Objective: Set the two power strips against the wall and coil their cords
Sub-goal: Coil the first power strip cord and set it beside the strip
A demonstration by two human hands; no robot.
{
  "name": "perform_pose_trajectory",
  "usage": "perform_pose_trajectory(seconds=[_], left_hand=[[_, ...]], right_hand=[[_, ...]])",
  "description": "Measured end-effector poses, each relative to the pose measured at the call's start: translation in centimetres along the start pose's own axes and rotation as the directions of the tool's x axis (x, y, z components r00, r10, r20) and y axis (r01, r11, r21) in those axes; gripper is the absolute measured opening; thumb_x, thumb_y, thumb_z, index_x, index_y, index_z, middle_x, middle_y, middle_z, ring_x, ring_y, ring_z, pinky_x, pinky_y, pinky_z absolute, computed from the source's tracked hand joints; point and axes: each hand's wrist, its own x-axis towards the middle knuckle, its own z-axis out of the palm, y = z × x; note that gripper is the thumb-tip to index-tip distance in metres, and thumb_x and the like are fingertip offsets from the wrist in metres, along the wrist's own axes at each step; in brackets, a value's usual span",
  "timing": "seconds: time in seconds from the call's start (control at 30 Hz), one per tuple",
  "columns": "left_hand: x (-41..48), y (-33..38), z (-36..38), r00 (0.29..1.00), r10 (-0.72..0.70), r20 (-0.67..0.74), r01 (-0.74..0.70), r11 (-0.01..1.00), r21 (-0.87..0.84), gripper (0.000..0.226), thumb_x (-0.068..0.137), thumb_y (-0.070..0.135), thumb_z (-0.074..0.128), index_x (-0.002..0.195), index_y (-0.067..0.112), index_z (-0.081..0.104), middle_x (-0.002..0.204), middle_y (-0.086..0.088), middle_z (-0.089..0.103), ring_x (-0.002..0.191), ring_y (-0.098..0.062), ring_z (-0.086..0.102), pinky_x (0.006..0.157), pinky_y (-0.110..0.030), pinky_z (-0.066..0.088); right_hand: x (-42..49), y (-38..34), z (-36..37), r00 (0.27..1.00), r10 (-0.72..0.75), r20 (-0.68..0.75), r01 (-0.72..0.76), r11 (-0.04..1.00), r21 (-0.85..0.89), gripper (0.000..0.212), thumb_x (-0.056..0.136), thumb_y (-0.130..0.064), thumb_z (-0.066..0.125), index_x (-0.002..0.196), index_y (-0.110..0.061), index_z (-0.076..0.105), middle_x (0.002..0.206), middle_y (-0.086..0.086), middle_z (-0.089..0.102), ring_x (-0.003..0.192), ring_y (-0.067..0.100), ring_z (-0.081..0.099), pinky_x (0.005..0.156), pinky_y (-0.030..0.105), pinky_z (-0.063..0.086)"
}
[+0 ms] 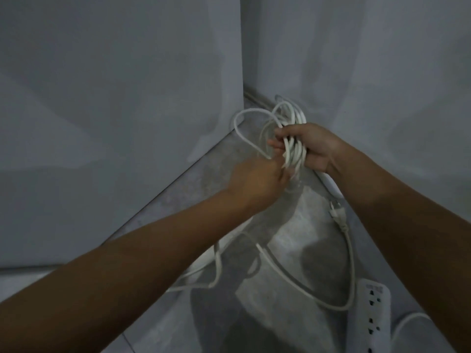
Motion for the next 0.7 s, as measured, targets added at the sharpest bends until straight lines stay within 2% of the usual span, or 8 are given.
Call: perform_pose_trajectory(seconds=[0.07,0.2,0.3,0.4,0.5,0.6,0.63,0.7], left_hand=[[-1.9,-0.1,0.5,1.0,-0.025,-0.007,0.024,0.999,-0.028,0.046,0.096,0.043,0.043,0.136,0.021,0.044,0.114,-0.007,0.065,0.097,-0.028,0.065,0.078,-0.033,0.05],[-6.2,-1.2,1.1,0.989,-0.036,-0.142,0.007,0.98,-0.198,0.061,0.095,0.035,0.05,0.15,0.027,0.025,0.135,0.002,0.056,0.111,-0.017,0.06,0.086,-0.027,0.048],[-8.9,-2.8,3.2,0.975,-0.218,0.047,0.219,0.898,-0.381,0.075,0.091,0.026,0.057,0.152,0.03,0.014,0.137,0.007,0.05,0.109,-0.011,0.059,0.079,-0.016,0.041],[-9.6,-4.2,4.8,0.94,-0.278,0.197,0.34,0.775,-0.533,0.058,0.086,0.032,0.065,0.136,0.03,0.035,0.108,0.008,0.066,0.082,-0.007,0.065,0.069,-0.017,0.048],[-10.7,-5.1,4.4,0.949,-0.08,0.306,0.206,0.892,-0.403,0.068,0.069,0.071,0.061,0.121,0.03,0.048,0.103,0.018,0.065,0.089,-0.003,0.063,0.081,-0.026,0.052],[-12.4,-7.8,4.9,0.878,0.267,0.397,-0.22,0.962,-0.16,0.083,0.067,0.085,0.048,0.127,0.026,0.05,0.118,0.013,0.057,0.103,-0.007,0.056,0.089,-0.025,0.047],[-12.8,-8.9,5.2,0.848,0.287,0.446,-0.275,0.957,-0.094,0.081,0.072,0.085,0.041,0.126,0.025,0.05,0.117,0.008,0.059,0.102,-0.011,0.058,0.088,-0.027,0.048],[-12.7,-10.7,5.7,0.869,0.231,0.438,-0.243,0.97,-0.029,0.078,0.082,0.081,0.021,0.113,0.02,0.059,0.106,0.002,0.064,0.095,-0.017,0.062,0.081,-0.029,0.05]], right_hand=[[-0.1,0.3,0.2,1.0,-0.002,0.021,0.001,0.999,0.051,0.021,0.094,-0.006,0.053,0.075,-0.008,0.061,0.056,0.002,0.067,0.057,0.008,0.068,0.061,0.023,0.059],[0.0,0.5,1.0,0.999,0.004,0.038,-0.009,0.992,0.127,0.024,0.094,-0.008,0.053,0.07,-0.009,0.059,0.054,0.001,0.059,0.044,0.007,0.058,0.054,0.022,0.054],[0.5,0.0,1.3,1.0,-0.031,0.004,0.029,0.982,0.189,0.03,0.094,-0.011,0.05,0.065,-0.011,0.053,0.047,-0.003,0.05,0.038,0.005,0.048,0.051,0.021,0.048],[0.7,0.0,1.3,0.999,-0.039,-0.035,0.044,0.984,0.173,0.032,0.095,-0.015,0.05,0.063,-0.016,0.048,0.041,-0.008,0.045,0.033,0.004,0.041,0.048,0.019,0.039],[0.7,-0.3,0.9,0.994,-0.052,-0.099,0.069,0.984,0.167,0.032,0.094,-0.013,0.05,0.063,-0.016,0.046,0.038,-0.008,0.042,0.03,0.003,0.036,0.043,0.018,0.035],[0.7,-0.9,0.0,0.989,-0.068,-0.135,0.09,0.982,0.165,0.029,0.093,-0.012,0.049,0.064,-0.016,0.045,0.038,-0.008,0.041,0.03,0.003,0.034,0.042,0.018,0.034],[0.7,-0.9,-0.2,0.987,-0.066,-0.143,0.089,0.983,0.159,0.03,0.093,-0.012,0.049,0.064,-0.016,0.044,0.038,-0.008,0.04,0.03,0.003,0.034,0.042,0.018,0.035],[0.8,-0.7,-0.6,0.986,-0.059,-0.158,0.081,0.987,0.139,0.03,0.092,-0.013,0.05,0.063,-0.016,0.043,0.038,-0.008,0.04,0.03,0.004,0.034,0.04,0.017,0.035]])
